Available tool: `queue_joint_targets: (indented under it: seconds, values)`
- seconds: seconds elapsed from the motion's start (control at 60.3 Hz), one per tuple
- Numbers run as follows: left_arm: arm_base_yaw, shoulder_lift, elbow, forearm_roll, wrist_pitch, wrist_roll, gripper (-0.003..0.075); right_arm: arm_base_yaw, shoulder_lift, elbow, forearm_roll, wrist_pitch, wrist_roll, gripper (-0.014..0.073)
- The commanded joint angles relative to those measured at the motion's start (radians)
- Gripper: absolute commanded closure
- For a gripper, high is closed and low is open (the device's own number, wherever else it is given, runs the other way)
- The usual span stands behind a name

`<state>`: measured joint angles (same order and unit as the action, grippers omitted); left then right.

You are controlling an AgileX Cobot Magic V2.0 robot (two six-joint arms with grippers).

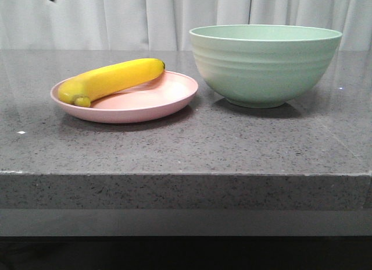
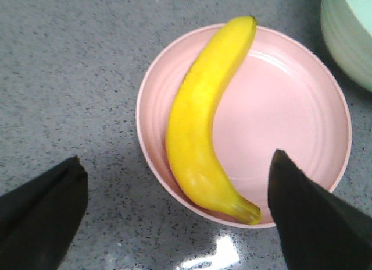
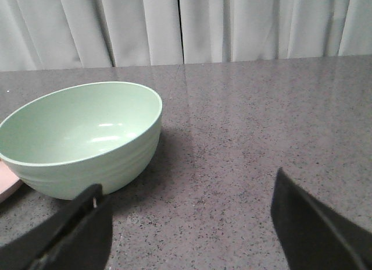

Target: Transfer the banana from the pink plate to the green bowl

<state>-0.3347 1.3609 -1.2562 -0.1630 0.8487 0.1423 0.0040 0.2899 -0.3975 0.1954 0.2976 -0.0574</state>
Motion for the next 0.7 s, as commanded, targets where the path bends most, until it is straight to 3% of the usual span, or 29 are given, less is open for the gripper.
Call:
queue_joint_targets:
  seconds: [0.0, 0.232, 0.68]
  values:
    - [-0.034, 0.066, -0.106, -0.010, 0.027, -0.001, 0.0103, -0.006, 0.015, -0.034, -0.007, -0.080, -0.004, 0.0014]
    - [-0.078, 0.259, -0.196, 0.012, 0.051, -0.031, 0.0103, -0.006, 0.015, -0.034, -0.007, -0.080, -0.004, 0.0014]
    - [-0.063, 0.340, -0.196, 0.019, 0.042, -0.055, 0.0103, -0.006, 0.015, -0.034, -0.007, -0.080, -0.004, 0.0014]
